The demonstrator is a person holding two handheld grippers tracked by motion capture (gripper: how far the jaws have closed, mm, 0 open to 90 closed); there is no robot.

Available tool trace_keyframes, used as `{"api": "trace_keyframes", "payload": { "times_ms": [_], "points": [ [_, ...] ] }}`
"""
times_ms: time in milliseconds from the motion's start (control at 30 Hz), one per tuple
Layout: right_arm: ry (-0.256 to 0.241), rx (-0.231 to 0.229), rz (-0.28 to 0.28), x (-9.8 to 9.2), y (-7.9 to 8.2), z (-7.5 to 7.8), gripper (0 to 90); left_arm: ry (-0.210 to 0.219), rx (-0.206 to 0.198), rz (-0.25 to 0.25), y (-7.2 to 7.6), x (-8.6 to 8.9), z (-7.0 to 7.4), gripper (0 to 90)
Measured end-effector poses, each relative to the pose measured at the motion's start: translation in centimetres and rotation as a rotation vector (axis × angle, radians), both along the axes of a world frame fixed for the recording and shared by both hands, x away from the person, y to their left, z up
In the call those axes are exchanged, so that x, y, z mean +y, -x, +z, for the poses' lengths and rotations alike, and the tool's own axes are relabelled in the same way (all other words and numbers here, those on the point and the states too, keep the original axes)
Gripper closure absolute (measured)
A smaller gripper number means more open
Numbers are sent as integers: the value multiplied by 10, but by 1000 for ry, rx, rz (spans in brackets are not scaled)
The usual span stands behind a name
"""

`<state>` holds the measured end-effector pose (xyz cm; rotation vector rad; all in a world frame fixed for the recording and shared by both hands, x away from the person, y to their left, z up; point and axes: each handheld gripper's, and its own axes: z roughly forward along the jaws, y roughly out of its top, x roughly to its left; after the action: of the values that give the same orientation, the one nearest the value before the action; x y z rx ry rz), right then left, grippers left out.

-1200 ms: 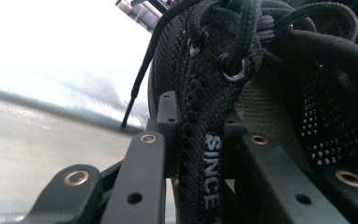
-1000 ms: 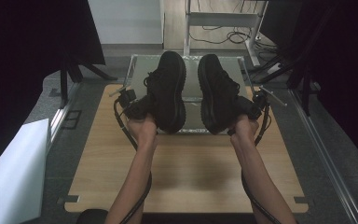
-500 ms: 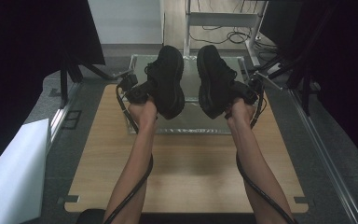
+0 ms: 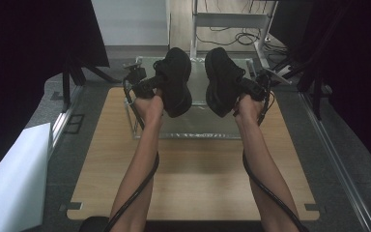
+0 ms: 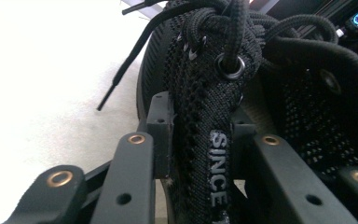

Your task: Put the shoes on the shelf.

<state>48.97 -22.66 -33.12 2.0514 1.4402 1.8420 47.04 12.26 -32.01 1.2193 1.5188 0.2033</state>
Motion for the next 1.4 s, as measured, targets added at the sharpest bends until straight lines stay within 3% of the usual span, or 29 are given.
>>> {"api": "trace_keyframes", "payload": {
  "times_ms": [67, 267, 433, 667, 767, 867, 933, 1000, 1100, 1333, 1400],
  "points": [
    [5, 12, -8, 1, -1, 0, 688, -7, 3, 1, -1, -1, 1, 679],
    [19, -13, -4, 4, -2, 1, 628, -20, 2, -10, -4, -4, 2, 650],
    [-5, -36, 19, 10, -4, 1, 541, -53, -6, -35, -6, -12, 4, 609],
    [-17, -74, 86, 18, -6, 2, 419, -68, -24, -83, -8, -23, 2, 511],
    [-13, -105, 139, 23, -8, 3, 318, -79, -39, -102, -9, -27, 1, 442],
    [-9, -124, 170, 24, -8, 3, 269, -63, -58, -119, -7, -23, 0, 411],
    [-9, -146, 177, 23, -7, 4, 271, -37, -77, -132, -4, -18, 1, 409],
    [-46, -174, 180, 20, -5, 8, 326, -23, -92, -140, -1, -16, 5, 431],
    [-41, -191, 188, 15, -1, 16, 349, -51, -112, -158, 5, -13, 11, 434],
    [37, -211, 202, -2, 18, 17, 485, -112, -141, -162, 28, 4, 14, 497],
    [93, -202, 204, -6, 24, 13, 518, -145, -133, -164, 34, 9, 11, 519]
  ]
}}
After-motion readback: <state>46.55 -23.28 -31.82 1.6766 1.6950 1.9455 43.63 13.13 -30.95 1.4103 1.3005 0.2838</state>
